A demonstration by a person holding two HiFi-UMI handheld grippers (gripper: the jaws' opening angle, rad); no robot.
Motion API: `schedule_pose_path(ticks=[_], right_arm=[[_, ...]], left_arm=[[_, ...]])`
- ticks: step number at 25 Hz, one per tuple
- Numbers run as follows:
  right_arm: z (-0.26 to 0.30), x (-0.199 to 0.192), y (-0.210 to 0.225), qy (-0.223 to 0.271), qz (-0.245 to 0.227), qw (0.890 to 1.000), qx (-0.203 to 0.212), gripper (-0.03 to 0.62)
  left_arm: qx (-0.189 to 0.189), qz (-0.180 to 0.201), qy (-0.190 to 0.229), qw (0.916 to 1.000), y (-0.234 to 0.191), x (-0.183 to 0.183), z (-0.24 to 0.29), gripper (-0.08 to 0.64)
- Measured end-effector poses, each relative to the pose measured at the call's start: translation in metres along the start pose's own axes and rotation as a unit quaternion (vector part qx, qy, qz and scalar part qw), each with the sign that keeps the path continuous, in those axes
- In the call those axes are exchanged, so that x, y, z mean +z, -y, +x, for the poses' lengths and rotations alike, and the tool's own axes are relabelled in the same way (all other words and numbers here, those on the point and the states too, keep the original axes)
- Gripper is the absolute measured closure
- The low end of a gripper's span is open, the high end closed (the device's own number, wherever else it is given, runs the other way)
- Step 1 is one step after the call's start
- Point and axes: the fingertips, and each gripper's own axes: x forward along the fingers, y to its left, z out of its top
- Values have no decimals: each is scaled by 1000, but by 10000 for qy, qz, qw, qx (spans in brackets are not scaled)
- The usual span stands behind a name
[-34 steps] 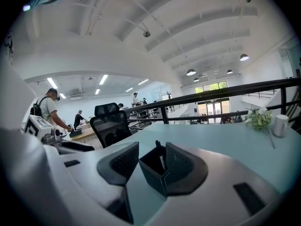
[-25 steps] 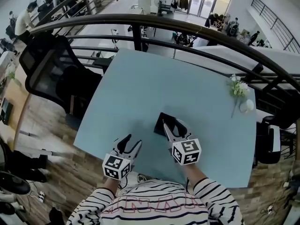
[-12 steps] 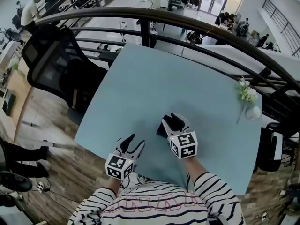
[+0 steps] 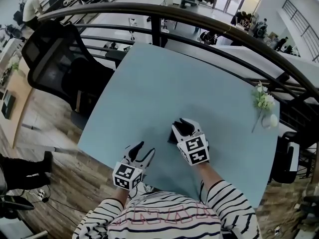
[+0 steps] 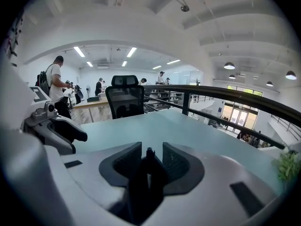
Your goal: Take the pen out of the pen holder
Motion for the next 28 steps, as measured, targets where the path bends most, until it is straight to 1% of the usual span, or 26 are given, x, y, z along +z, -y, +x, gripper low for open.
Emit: schedule_pose_path(ticks=[4, 8, 11, 14, 17, 19, 24, 28], right_arm=[[3, -4, -2, -297, -187, 9994, 3, 447], [3, -6, -1, -531, -402, 9978, 11, 488], [6, -6, -2, -665, -586, 9961, -19, 506], [7, -9, -3, -733, -685, 9949, -55, 516], [7, -10, -2, -680, -697, 9952, -54, 518], [6, -10, -1, -616, -626, 9961, -68, 520], [-4, -7, 7, -365, 0, 9992, -157, 522], [-17, 1, 14, -58, 324, 9991, -251, 522]], left_arm=[[-2, -18, 35, 10000, 1, 0, 1, 367], [26, -41, 47, 10000, 1, -1, 0, 367], [49, -63, 61, 9999, -1, -1, -3, 367], [69, -90, 62, 9999, -3, -4, -6, 367], [79, -87, 54, 9999, -4, -6, -7, 367], [84, -81, 45, 9999, -4, -6, -8, 367], [101, -69, 60, 9999, -3, -4, -12, 367], [85, -57, 74, 9999, -2, -5, -15, 367]])
